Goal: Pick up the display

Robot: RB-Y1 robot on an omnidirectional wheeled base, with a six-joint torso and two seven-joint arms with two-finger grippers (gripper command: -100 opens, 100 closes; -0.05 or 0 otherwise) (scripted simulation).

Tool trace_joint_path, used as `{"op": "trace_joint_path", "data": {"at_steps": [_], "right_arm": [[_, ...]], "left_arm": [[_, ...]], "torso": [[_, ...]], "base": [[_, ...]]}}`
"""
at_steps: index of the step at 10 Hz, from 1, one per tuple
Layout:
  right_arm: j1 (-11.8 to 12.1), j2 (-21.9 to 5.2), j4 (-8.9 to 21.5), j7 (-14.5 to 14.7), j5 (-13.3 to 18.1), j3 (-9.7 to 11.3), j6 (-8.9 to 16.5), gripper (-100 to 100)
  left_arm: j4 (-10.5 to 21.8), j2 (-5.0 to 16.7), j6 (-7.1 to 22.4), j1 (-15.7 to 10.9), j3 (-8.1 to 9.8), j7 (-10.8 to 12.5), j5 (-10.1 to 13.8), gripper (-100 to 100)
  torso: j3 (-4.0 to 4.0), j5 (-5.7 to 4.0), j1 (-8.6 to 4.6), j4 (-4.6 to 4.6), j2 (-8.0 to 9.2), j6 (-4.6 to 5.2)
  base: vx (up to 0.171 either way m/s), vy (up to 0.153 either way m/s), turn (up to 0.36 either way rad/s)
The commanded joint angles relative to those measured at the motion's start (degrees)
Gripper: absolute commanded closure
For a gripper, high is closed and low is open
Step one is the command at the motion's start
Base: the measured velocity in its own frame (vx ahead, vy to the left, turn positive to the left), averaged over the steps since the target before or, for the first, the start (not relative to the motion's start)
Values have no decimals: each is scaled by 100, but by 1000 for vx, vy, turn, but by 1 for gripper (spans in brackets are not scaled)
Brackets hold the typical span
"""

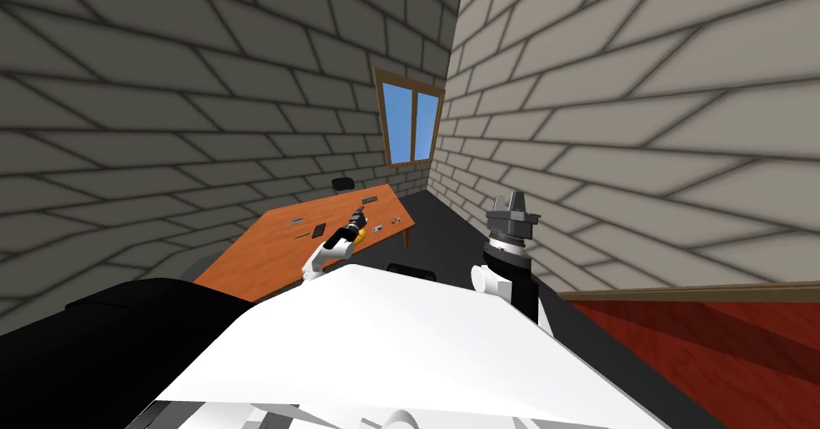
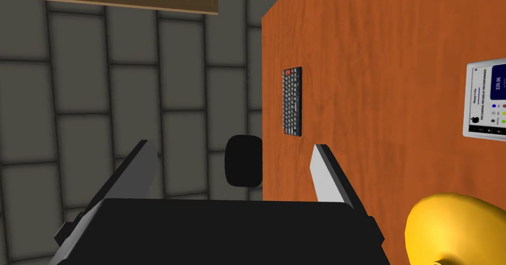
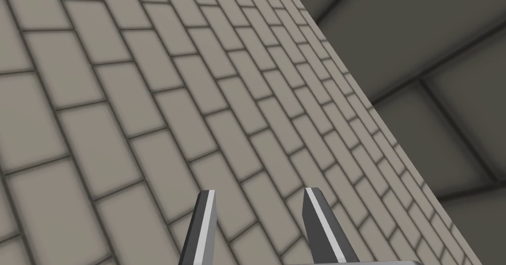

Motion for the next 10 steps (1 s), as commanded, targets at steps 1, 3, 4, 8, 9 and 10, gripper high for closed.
{"op": "trace_joint_path", "data": {"at_steps": [1, 3, 4, 8, 9, 10], "right_arm": [[0, 0, 0, 0, 0, 0, 0, 0], [0, 0, 0, 0, 0, 0, 0, 0], [1, 0, 0, 0, 0, 0, 0, 0], [1, 0, 0, 0, 0, -1, 0, 0], [0, 0, 0, 0, 0, 0, 0, 0], [1, 0, 0, 0, 0, -1, 0, 0]], "left_arm": [[65, 42, 271, -31, 48, 66, 73, -100], [282, 117, 539, -70, 110, 166, 211, -100], [509, 197, 706, -110, 173, 266, 350, -100], [975, 368, 1356, -197, 297, 468, 629, -100], [987, 368, 1440, -197, 297, 468, 629, -100], [1225, 459, 1620, -242, 359, 568, 768, -100]], "torso": [[0, 0, 0, 0, 0, 0], [0, 0, -1, 0, 1, 0], [1, -1, 1, 0, 2, -3], [1, 0, 1, 0, 2, -3], [0, 0, 2, 0, 1, -2], [2, 0, 1, 1, 3, -4]], "base": [[31, -11, -91], [35, -11, -119], [37, -10, -172], [36, -8, -114], [31, -7, -86], [39, -12, -189]]}}
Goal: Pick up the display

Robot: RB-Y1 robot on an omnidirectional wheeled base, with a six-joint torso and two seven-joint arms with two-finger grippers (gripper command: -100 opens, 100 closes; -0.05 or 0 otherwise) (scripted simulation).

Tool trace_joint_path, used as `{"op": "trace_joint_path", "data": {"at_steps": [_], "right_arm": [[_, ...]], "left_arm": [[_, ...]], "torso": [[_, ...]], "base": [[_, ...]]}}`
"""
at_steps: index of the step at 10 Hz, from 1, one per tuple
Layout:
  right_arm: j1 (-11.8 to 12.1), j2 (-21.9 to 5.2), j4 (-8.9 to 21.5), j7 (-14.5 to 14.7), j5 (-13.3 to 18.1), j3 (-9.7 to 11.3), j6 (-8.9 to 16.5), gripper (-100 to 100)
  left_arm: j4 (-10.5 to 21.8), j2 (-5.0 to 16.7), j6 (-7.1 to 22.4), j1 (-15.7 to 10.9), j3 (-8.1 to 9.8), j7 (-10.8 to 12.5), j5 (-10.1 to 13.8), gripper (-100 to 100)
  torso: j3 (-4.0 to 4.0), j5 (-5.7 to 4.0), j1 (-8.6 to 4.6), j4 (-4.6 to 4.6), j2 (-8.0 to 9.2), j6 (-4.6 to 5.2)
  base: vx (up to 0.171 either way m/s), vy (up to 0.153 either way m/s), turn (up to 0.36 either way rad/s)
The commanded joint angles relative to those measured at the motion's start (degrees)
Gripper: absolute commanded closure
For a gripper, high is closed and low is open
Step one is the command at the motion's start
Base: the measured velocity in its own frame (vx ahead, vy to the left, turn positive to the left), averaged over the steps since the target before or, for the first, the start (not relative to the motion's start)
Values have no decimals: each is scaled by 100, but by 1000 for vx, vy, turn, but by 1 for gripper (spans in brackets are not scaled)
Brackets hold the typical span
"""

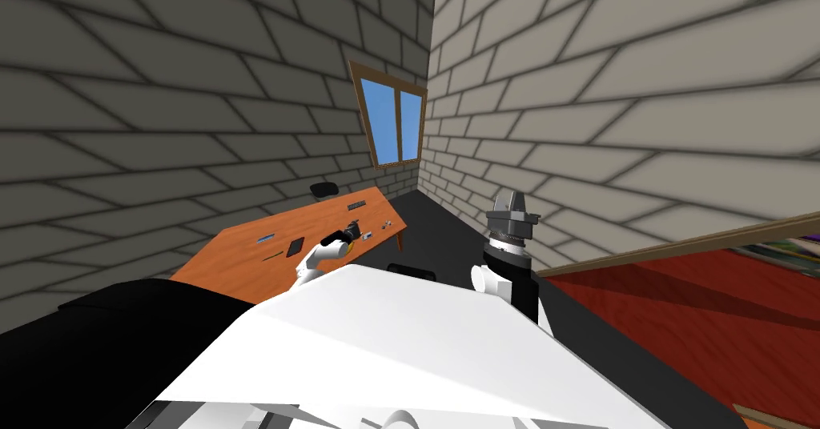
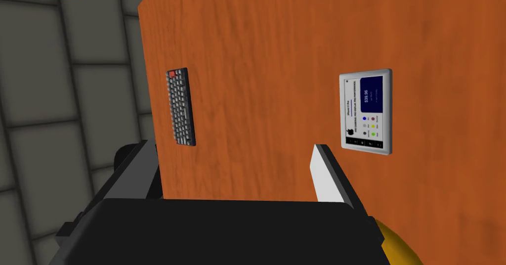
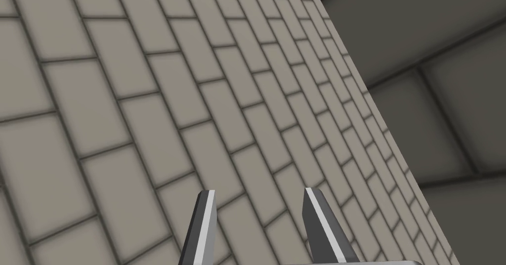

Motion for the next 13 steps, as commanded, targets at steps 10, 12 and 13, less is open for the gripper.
{"op": "trace_joint_path", "data": {"at_steps": [10, 12, 13], "right_arm": [[1, 0, 0, 0, 0, -1, 0, 0], [1, 0, 0, 0, 0, -1, 0, 0], [0, 0, 0, 0, 0, 0, 0, 0]], "left_arm": [[1354, 461, 1621, -277, 337, 546, 683, -100], [1589, 548, 1925, -321, 391, 635, 805, -100], [1595, 548, 1963, -321, 391, 635, 805, -100]], "torso": [[1, 0, 1, 0, 3, -5], [1, -1, 0, 0, 2, -5], [1, 0, 0, 0, 3, -2]], "base": [[36, -3, -115], [34, -2, -126], [26, 3, -54]]}}
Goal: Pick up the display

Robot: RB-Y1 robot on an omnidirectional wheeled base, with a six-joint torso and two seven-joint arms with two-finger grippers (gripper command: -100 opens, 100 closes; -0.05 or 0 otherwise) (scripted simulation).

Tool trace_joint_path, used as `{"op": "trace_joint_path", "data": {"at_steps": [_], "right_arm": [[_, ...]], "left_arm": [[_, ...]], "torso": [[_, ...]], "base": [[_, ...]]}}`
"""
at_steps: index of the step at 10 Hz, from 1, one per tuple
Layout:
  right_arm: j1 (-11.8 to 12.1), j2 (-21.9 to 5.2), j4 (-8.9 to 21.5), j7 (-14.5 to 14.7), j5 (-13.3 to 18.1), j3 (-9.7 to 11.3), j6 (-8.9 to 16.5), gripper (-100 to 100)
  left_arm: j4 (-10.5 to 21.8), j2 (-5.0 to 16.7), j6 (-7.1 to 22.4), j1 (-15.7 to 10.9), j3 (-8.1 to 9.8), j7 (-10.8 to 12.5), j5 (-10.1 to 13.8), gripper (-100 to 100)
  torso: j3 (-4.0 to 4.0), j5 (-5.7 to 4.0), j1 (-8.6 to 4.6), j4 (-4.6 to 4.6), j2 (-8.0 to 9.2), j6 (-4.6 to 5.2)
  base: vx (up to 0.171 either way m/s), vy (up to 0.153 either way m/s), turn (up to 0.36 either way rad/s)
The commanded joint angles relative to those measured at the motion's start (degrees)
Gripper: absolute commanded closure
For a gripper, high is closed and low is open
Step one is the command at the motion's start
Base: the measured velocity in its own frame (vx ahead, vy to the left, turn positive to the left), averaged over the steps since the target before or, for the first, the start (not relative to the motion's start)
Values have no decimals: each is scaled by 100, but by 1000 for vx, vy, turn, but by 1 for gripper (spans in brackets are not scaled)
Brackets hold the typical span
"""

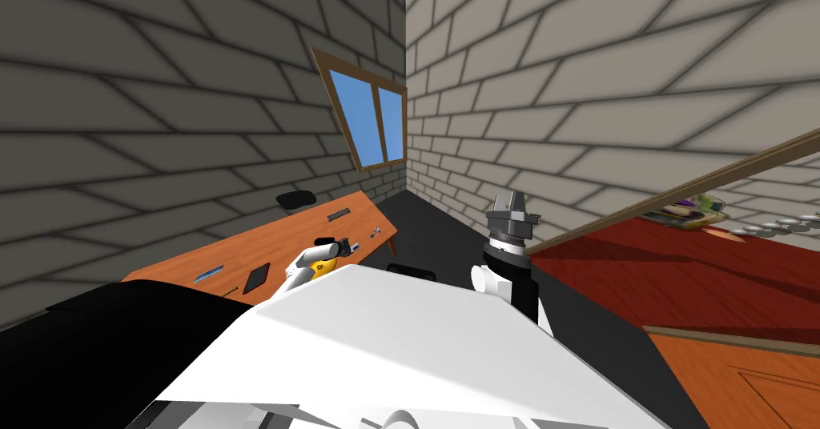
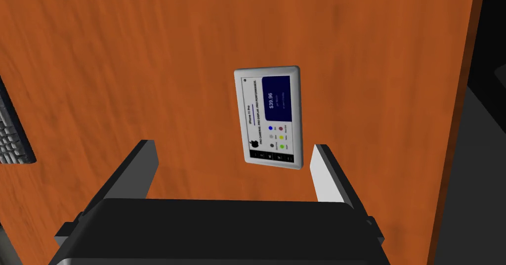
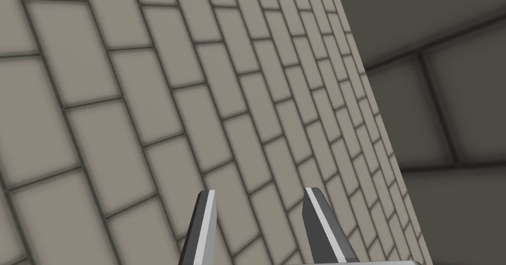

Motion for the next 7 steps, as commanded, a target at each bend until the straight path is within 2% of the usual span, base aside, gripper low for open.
{"op": "trace_joint_path", "data": {"at_steps": [1, 2, 4, 5, 6, 7], "right_arm": [[0, 0, 0, 0, 0, 0, 0, 0], [-1, 0, 0, 0, 0, 0, 0, 0], [0, 0, 0, 0, 0, 0, 0, 0], [-1, 0, 0, 0, 0, 0, 0, 0], [0, 0, 0, 0, 0, 0, 0, 0], [0, 0, 0, 0, 0, 0, 0, 0]], "left_arm": [[286, 108, 286, -81, 61, 105, 136, -100], [294, 108, 325, -81, 61, 105, 136, -100], [655, 270, 700, -159, 159, 263, 354, -100], [720, 270, 791, -159, 159, 263, 354, -100], [910, 349, 958, -194, 203, 335, 453, -100], [910, 349, 1002, -194, 203, 335, 453, -100]], "torso": [[0, 0, 0, 0, 0, 0], [0, 0, 0, 0, -1, 3], [-1, 0, -2, 0, -3, 2], [-2, 0, -3, -1, -4, 4], [-2, 0, -1, -1, -3, 0], [-1, 0, 0, 0, -2, 0]], "base": [[32, 3, -128], [30, 2, -66], [37, -6, -159], [32, 2, -65], [35, 4, -81], [26, 5, -58]]}}
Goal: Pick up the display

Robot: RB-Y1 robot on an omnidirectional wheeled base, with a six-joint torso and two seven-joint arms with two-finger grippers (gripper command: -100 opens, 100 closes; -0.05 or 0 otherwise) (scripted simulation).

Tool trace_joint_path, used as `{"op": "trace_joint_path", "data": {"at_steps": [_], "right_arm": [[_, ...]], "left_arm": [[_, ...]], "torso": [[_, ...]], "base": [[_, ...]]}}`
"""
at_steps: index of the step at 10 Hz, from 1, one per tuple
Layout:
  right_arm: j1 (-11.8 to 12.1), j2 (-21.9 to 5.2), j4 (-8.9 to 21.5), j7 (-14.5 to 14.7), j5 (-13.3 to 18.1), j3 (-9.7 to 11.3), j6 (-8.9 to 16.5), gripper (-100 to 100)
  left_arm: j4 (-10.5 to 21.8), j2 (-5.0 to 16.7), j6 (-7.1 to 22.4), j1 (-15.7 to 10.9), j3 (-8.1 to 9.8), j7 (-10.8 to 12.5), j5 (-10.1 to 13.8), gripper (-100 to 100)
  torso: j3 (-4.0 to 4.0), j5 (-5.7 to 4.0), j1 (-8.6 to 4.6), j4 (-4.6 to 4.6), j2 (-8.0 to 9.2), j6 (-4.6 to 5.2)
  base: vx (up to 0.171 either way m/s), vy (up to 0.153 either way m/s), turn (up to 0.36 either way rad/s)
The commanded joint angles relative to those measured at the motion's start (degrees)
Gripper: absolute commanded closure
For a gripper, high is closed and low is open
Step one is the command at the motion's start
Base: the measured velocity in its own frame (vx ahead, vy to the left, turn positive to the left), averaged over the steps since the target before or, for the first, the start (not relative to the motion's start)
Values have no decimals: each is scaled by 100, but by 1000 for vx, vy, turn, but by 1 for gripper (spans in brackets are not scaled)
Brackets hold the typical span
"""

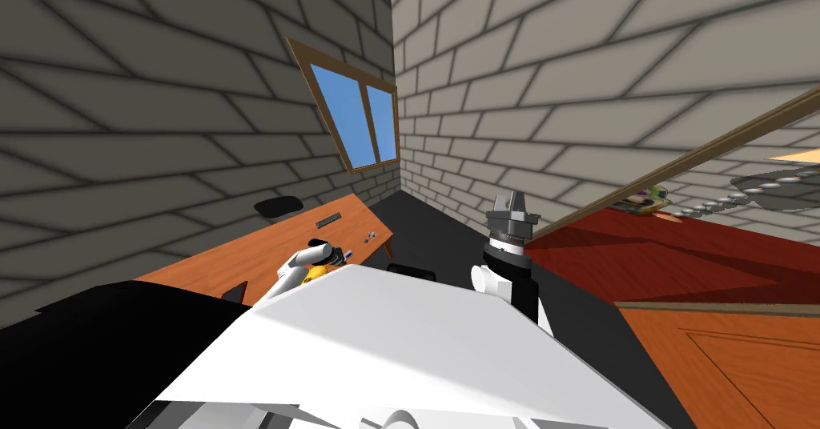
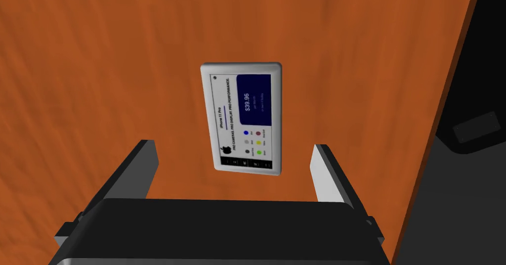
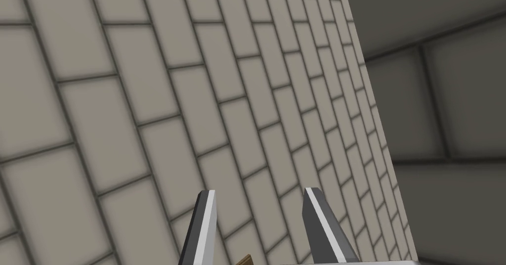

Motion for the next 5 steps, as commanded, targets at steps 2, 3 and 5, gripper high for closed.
{"op": "trace_joint_path", "data": {"at_steps": [2, 3, 5], "right_arm": [[0, 0, 0, 0, 0, 0, 0, 0], [0, 0, 0, 0, 0, 0, 0, 0], [0, 0, 0, 0, 0, 0, 0, 0]], "left_arm": [[304, 153, 446, -47, 86, 164, 175, -100], [438, 218, 609, -72, 118, 217, 248, -100], [653, 327, 860, -109, 171, 303, 367, -100]], "torso": [[1, 0, 0, 0, 1, 1], [-1, 0, 1, 0, -3, 1], [-3, -1, 0, -1, -6, 0]], "base": [[33, 5, -143], [45, 6, -109], [38, 2, -107]]}}
